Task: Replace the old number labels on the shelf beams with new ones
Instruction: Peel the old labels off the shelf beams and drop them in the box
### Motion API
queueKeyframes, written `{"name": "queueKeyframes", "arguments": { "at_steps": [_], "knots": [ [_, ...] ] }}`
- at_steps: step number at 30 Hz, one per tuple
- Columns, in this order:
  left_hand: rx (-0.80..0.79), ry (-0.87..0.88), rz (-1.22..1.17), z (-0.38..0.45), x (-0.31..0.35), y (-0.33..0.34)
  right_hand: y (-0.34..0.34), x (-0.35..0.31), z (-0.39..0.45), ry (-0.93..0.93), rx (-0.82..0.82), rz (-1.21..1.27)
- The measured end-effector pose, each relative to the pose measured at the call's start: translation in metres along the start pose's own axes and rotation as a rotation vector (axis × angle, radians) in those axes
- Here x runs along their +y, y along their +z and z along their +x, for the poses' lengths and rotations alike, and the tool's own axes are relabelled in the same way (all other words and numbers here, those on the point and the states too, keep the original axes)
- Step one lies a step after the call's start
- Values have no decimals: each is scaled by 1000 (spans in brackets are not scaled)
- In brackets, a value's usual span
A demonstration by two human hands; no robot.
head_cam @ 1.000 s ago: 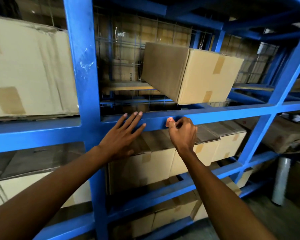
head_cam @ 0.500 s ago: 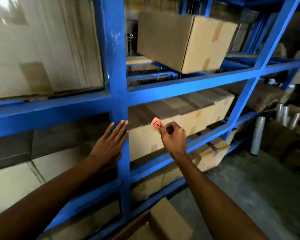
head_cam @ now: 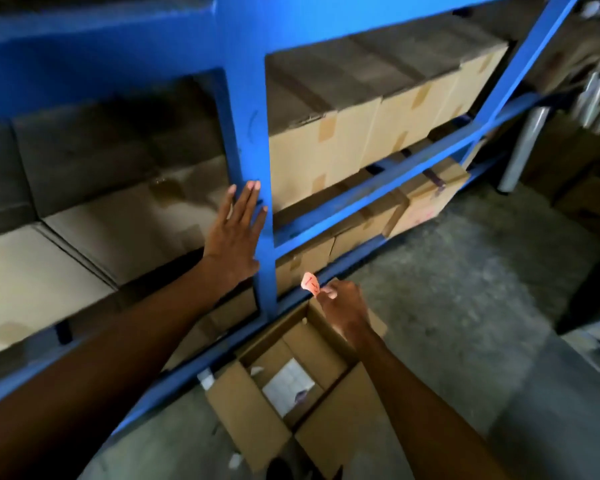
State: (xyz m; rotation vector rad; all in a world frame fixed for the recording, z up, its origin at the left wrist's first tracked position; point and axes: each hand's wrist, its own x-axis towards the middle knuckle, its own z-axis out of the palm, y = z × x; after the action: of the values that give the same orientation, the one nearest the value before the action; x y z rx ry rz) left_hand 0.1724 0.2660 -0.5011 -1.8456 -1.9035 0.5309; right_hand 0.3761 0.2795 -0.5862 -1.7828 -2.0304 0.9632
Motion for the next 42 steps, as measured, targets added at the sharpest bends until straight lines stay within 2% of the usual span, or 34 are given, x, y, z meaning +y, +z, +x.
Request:
{"name": "queueKeyframes", "arguments": {
  "at_steps": [13, 19, 24, 29, 34, 39, 42],
  "knots": [
    [114, 23, 233, 10, 9, 30, 84, 65, 3, 205, -146, -121],
    [116, 48, 266, 12, 8, 34, 94, 73, 16, 323, -131, -89],
    [109, 52, 283, 8, 7, 28, 83, 67, 17, 331, -136, -41],
    [35, 61, 175, 6, 9, 18, 66, 56, 16, 226, -126, -35],
    [-89, 61, -62, -12, 13, -1, 27, 32, 14, 88, -124, -95],
    [-117, 42, -202, -30, 10, -43, -29, -5, 8, -65, -24, -117],
    [-94, 59, -307, -30, 15, -66, -60, -20, 4, -138, 61, -265]
  ]
}}
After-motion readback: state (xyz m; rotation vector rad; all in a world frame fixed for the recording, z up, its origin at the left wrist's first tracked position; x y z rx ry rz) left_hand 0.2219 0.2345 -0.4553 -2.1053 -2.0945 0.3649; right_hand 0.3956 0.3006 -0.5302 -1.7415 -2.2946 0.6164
